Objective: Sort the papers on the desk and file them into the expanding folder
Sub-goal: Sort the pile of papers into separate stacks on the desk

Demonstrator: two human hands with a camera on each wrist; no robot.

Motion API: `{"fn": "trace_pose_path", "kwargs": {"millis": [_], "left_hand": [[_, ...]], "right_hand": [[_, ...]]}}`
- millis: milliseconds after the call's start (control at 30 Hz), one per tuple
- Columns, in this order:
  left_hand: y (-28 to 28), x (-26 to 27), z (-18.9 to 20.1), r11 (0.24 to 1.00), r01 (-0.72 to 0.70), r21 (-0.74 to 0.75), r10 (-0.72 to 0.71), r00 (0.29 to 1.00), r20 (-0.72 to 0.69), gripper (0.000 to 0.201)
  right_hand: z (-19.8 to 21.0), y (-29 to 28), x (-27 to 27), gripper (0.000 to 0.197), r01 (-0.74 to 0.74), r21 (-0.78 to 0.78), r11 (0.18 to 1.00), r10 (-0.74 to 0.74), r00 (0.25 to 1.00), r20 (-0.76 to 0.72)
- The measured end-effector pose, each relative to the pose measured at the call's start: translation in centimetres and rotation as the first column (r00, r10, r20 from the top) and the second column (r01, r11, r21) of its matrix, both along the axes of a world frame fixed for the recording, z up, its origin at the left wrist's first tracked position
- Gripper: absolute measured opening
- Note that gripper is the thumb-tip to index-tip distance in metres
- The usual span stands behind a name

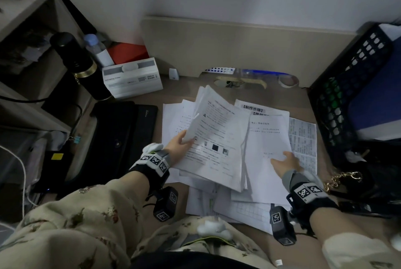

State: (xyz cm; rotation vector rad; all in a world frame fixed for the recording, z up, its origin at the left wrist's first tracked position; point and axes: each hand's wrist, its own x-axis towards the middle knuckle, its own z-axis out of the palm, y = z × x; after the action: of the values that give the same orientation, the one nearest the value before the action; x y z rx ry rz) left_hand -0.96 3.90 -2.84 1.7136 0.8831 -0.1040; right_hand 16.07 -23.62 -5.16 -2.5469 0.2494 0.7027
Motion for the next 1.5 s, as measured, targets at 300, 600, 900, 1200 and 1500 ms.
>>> {"fn": "trace_pose_path", "kwargs": {"millis": [300, 600, 900, 1200, 1500], "left_hand": [[0.4, -1.1, -0.6, 0.998, -0.053, 0.018, 0.054, 0.996, -0.073, 0.032], [0.8, -1.3, -0.2, 0.998, -0.038, 0.049, 0.040, 0.998, -0.047, 0.023], [0.6, -1.6, 1.0, 0.994, -0.087, 0.069, 0.089, 0.996, -0.019, 0.015], [-0.3, -1.1, 1.3, 0.994, -0.102, -0.034, 0.094, 0.977, -0.192, 0.051], [-0.6, -1.2, 0.3, 0.988, -0.096, -0.124, 0.065, 0.970, -0.235, 0.072]], "right_hand": [[0.0, -2.5, -0.4, 0.068, 0.022, -0.167, 0.986, -0.035, 0.997, -0.075], [1.9, -3.1, -0.6, 0.038, 0.024, 0.153, 0.988, -0.040, 0.994, 0.102], [5.3, -2.8, 1.2, 0.042, 0.225, 0.372, 0.900, -0.362, 0.863, 0.353], [4.3, 1.6, -1.0, 0.045, 0.069, 0.514, 0.855, -0.181, 0.968, 0.172], [1.6, 6.2, -3.9, 0.042, -0.160, 0.490, 0.857, 0.220, 0.973, -0.066]]}}
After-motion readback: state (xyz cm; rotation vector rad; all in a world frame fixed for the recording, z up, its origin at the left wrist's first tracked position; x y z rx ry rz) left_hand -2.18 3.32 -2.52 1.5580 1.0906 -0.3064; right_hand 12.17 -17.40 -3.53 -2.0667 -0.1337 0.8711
